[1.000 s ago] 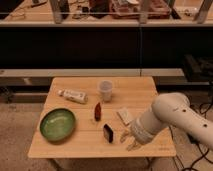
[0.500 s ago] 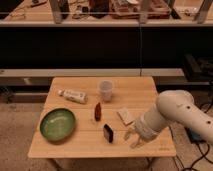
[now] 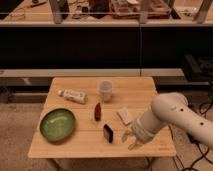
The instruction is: Knock the eraser over
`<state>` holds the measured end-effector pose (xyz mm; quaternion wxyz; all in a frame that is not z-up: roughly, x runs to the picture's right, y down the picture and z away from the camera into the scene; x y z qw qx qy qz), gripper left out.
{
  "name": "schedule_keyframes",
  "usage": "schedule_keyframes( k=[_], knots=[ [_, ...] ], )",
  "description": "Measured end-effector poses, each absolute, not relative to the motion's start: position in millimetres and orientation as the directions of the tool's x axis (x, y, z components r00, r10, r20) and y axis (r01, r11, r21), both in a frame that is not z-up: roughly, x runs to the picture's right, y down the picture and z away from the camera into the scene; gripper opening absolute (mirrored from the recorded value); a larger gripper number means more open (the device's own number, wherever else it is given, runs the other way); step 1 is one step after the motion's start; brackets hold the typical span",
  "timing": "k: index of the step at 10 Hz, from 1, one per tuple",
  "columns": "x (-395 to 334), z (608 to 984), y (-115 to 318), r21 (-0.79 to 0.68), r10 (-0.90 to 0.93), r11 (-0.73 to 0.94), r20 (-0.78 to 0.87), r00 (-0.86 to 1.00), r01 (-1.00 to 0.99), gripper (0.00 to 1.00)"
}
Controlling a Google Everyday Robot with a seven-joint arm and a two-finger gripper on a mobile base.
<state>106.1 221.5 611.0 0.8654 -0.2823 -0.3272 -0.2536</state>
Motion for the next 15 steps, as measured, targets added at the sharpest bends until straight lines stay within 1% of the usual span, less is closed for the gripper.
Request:
schedule_keyframes(
  k=[1,4,5,6,8,10,12,15],
  knots=[
    [108.5,610.2,221.2,-0.325,-0.261,0.712,0.7,0.664,0.622,0.45],
    [104.5,639.1,206.0,-0.328,-0.287,0.722,0.659,0.695,0.61,0.18],
    [103.7,656.8,196.8,-0.331,-0.292,0.724,0.647,0.704,0.605,0.07],
    [101.8,677.7,184.7,-0.331,-0.298,0.729,0.635,0.713,0.599,0.01],
    [108.3,700.2,170.5,-0.333,-0.304,0.743,0.605,0.736,0.581,0.0],
    [109.3,712.5,165.1,-0.33,-0.33,0.746,0.573,0.75,0.579,0.0],
    [107.3,723.5,171.3,-0.325,-0.351,0.739,0.563,0.748,0.591,0.0],
    [82.0,748.8,187.8,-0.313,-0.426,0.697,0.543,0.723,0.645,0.0]
  ],
)
